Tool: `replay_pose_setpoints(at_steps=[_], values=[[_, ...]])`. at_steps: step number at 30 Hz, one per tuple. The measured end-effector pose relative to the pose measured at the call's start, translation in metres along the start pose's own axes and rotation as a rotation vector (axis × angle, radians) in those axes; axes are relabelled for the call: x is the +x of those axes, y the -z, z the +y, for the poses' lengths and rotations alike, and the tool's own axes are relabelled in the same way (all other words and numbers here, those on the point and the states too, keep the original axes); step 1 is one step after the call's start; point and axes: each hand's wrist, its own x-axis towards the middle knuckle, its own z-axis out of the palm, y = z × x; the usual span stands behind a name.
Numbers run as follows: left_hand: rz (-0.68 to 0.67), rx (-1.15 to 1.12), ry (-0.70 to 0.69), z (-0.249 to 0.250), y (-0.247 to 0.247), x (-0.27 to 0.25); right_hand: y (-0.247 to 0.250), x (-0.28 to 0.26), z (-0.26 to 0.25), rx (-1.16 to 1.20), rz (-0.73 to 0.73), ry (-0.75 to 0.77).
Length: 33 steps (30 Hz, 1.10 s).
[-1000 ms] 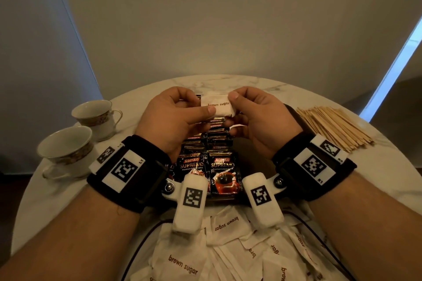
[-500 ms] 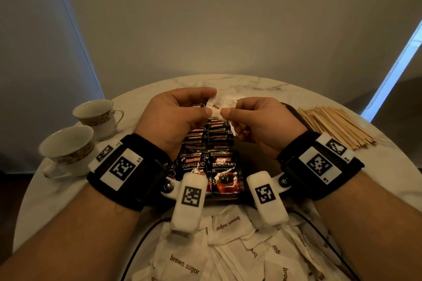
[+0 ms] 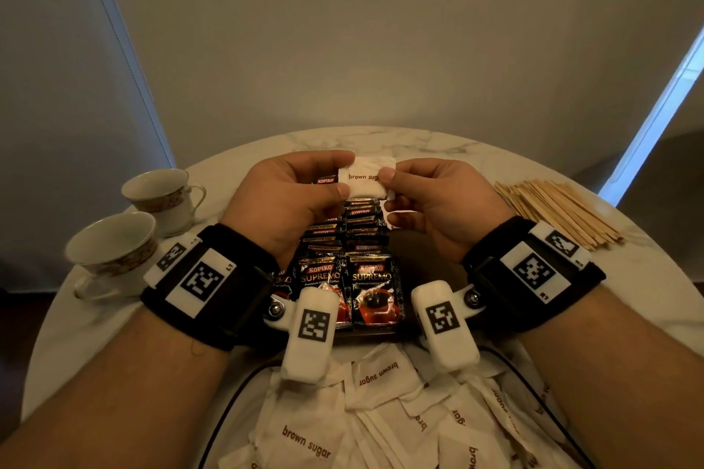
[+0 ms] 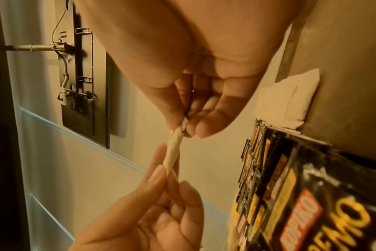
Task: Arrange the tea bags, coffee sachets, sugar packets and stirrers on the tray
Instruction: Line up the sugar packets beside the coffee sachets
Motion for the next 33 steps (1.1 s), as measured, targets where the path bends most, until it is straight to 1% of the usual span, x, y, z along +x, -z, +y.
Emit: replay_pose_setpoints(at_steps=[5, 7, 10, 12, 15, 18, 25, 30, 33], values=[[0.025, 0.048, -0.004, -0.004, -0.002, 0.001, 0.008, 0.007, 0.0, -0.094, 0.068, 0.03], [0.034, 0.082, -0.021, -0.006, 0.0, 0.002, 0.016, 0.014, 0.002, -0.115, 0.156, 0.006], [0.066, 0.098, -0.023, -0.006, 0.004, 0.004, 0.036, 0.025, 0.007, -0.133, 0.32, -0.11], [0.081, 0.092, -0.012, -0.004, 0.006, 0.004, 0.047, 0.03, 0.012, -0.157, 0.355, -0.239], [0.088, 0.1, -0.01, -0.004, 0.008, 0.005, 0.053, 0.035, 0.021, -0.184, 0.335, -0.387], [0.096, 0.101, -0.008, -0.004, 0.008, 0.006, 0.054, 0.037, 0.025, -0.213, 0.314, -0.439], [0.106, 0.079, 0.008, -0.001, 0.01, 0.006, 0.05, 0.035, 0.021, -0.274, 0.278, -0.478], [0.112, 0.075, 0.024, -0.001, 0.01, 0.006, 0.048, 0.03, 0.017, -0.287, 0.237, -0.438], [0.118, 0.064, 0.031, -0.001, 0.01, 0.007, 0.047, 0.029, 0.017, -0.293, 0.236, -0.449]])
